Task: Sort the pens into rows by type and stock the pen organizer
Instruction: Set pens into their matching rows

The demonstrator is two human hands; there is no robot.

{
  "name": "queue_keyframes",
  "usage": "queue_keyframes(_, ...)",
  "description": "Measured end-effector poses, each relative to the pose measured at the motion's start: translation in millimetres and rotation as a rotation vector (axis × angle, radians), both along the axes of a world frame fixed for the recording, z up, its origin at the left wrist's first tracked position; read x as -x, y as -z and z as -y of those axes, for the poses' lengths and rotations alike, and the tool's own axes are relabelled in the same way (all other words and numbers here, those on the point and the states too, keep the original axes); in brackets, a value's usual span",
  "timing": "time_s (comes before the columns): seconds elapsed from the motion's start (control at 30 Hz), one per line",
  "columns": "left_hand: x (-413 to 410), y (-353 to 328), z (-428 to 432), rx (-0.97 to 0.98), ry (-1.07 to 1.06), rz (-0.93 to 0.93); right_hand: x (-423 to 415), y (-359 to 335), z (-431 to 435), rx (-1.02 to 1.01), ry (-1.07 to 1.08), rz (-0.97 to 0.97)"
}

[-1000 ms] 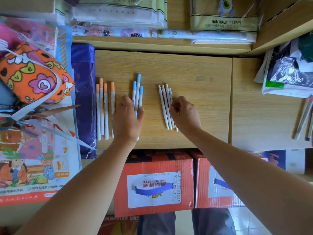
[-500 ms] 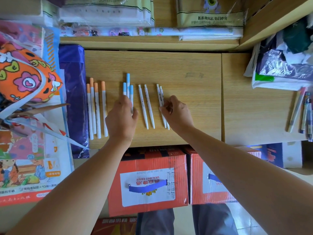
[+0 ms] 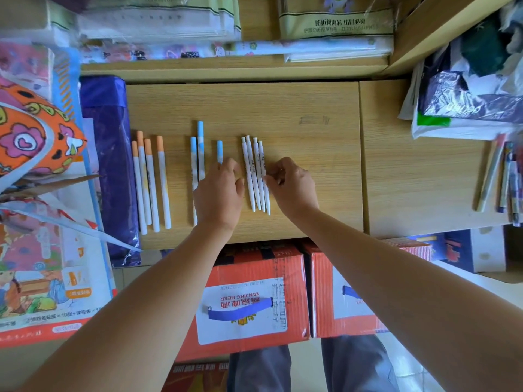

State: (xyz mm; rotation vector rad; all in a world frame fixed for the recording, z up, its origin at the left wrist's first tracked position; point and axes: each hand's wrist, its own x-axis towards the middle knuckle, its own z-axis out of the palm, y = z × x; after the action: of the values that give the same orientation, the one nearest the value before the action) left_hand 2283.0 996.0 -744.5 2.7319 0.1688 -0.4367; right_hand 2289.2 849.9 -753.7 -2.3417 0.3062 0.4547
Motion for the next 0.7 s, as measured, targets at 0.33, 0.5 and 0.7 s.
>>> queue_keyframes(0.33, 7.0, -9.3, 3.9, -0.013, 0.007, -0.046, 6.9, -2.8, 19.0, -0.023, -0.015, -0.047)
queue_keyframes(0.5, 9.3, -14.5, 10.0, -0.074, -0.04, -0.068, 15.4, -7.3, 33.0, -0.062, -0.039, -0.072)
queue_keyframes(0.7, 9.2, -29.1, 30.7, -0.057, -0.015, -0.088, 22.8, -18.9, 56.0, -0.139, -0.022, -0.056)
